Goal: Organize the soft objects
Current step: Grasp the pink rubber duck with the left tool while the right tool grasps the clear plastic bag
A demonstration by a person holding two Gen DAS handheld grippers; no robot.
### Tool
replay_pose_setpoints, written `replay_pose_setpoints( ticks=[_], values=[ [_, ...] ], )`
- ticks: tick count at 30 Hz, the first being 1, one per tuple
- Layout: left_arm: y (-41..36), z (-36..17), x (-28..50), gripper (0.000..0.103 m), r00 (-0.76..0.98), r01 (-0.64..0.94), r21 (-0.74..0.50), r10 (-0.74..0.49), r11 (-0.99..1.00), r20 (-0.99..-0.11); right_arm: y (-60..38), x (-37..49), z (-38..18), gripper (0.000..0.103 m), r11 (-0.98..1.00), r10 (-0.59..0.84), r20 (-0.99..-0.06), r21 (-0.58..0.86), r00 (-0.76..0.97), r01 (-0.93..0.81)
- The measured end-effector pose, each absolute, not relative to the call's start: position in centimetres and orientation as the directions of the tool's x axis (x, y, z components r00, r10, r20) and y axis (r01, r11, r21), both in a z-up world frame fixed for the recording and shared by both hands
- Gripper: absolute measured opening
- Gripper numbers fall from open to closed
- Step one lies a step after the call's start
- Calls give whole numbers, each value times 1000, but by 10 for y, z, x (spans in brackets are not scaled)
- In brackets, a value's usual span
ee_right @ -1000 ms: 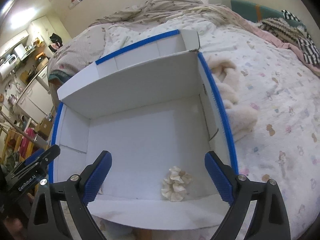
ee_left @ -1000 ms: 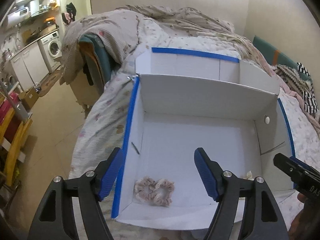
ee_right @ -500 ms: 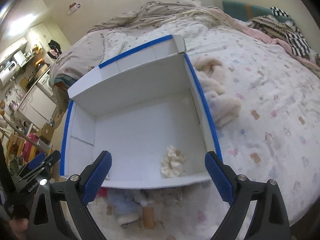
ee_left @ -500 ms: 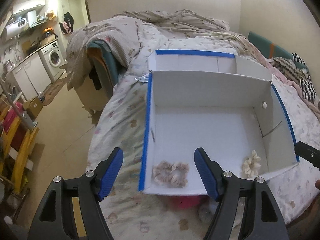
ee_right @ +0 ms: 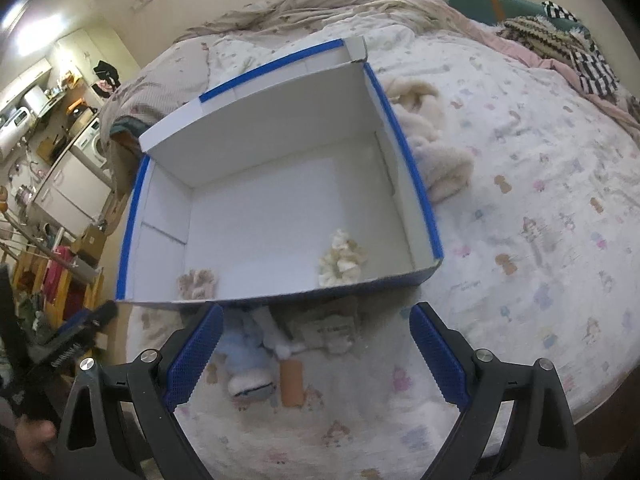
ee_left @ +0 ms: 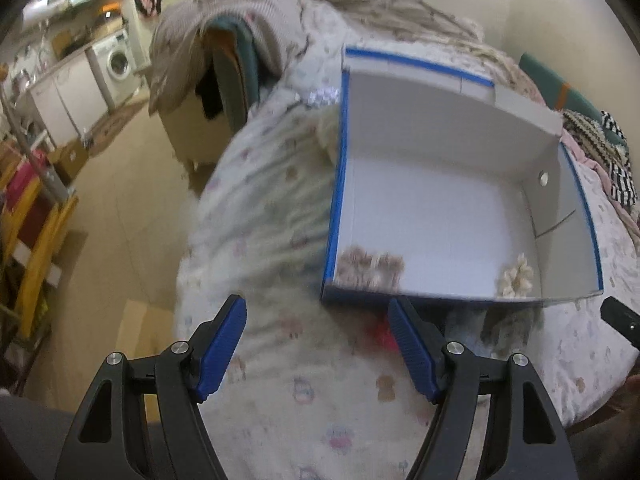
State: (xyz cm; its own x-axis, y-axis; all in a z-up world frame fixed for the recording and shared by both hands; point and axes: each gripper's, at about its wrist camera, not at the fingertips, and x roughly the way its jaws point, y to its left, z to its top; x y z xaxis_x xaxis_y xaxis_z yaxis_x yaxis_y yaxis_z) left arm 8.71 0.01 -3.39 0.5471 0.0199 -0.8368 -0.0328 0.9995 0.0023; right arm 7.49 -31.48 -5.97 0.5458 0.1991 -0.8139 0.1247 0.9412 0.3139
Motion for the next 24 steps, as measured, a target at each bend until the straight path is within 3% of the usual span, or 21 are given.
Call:
replay_pose_setpoints(
  ticks=[11, 24],
  values=[
    [10, -71, 87, 71, 425, -98, 29, 68, 995, -903, -310, 77, -90, 100, 937, 221, -865, 317, 451, 146],
    [-18, -111, 109, 71, 301, -54, -82, -62, 995, -952, -326, 93, -132, 100, 899, 268, -897, 364, 351, 243]
  ],
)
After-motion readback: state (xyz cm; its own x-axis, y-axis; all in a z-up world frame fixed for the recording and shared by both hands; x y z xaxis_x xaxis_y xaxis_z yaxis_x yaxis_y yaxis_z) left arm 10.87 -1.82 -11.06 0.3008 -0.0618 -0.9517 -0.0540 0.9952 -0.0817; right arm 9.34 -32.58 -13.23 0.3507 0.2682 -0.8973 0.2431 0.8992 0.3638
